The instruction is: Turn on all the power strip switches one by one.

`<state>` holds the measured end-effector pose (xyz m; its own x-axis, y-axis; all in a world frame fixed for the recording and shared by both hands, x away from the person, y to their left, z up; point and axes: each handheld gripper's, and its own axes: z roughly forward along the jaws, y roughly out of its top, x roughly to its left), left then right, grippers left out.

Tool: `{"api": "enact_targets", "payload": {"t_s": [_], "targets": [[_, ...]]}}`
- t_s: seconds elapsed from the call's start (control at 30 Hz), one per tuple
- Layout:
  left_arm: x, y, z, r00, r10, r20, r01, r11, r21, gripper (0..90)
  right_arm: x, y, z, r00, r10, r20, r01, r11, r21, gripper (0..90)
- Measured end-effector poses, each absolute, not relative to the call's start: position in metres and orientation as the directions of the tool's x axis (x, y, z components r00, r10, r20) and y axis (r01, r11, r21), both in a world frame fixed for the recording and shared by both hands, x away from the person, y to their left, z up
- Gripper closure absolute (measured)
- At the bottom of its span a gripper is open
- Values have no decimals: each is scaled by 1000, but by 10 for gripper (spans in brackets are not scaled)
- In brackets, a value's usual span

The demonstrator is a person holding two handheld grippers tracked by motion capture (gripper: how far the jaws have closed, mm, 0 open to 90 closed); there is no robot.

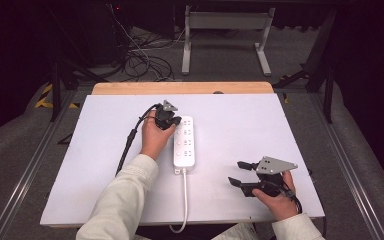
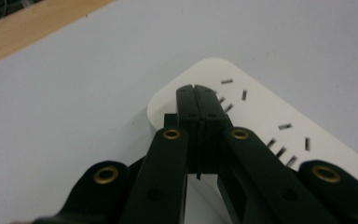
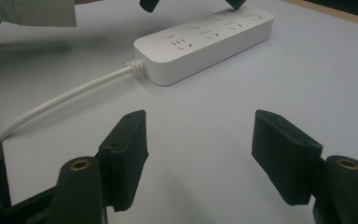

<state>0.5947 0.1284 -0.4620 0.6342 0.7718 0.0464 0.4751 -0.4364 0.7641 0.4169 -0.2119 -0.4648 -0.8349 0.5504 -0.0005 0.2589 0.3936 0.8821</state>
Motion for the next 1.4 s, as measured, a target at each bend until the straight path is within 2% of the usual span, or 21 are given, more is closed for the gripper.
{"api": "enact_targets", "payload": {"t_s": [0.17,0.3,0.63,0.77,1.1,1.23,1.4], "targets": [[595,128,-463,634,771,61,466,-444,765,900,417,-212,-465,-835,551,0,259,394,882,366],[595,127,-463,631,775,31,482,-424,767,900,417,-212,-465,-835,550,-1,259,395,881,366],[597,125,-461,637,769,53,489,-455,744,900,417,-211,-466,-837,546,-3,259,401,879,366],[597,126,-462,633,773,33,503,-443,742,900,417,-211,-467,-839,545,1,261,400,879,366],[595,121,-461,632,770,94,482,-485,730,900,417,-211,-467,-839,544,2,261,399,879,366],[595,122,-462,628,774,76,493,-472,731,900,418,-211,-467,-838,546,3,263,400,878,366],[595,118,-462,620,777,105,488,-488,724,900,418,-211,-467,-837,547,3,264,399,878,366]]}}
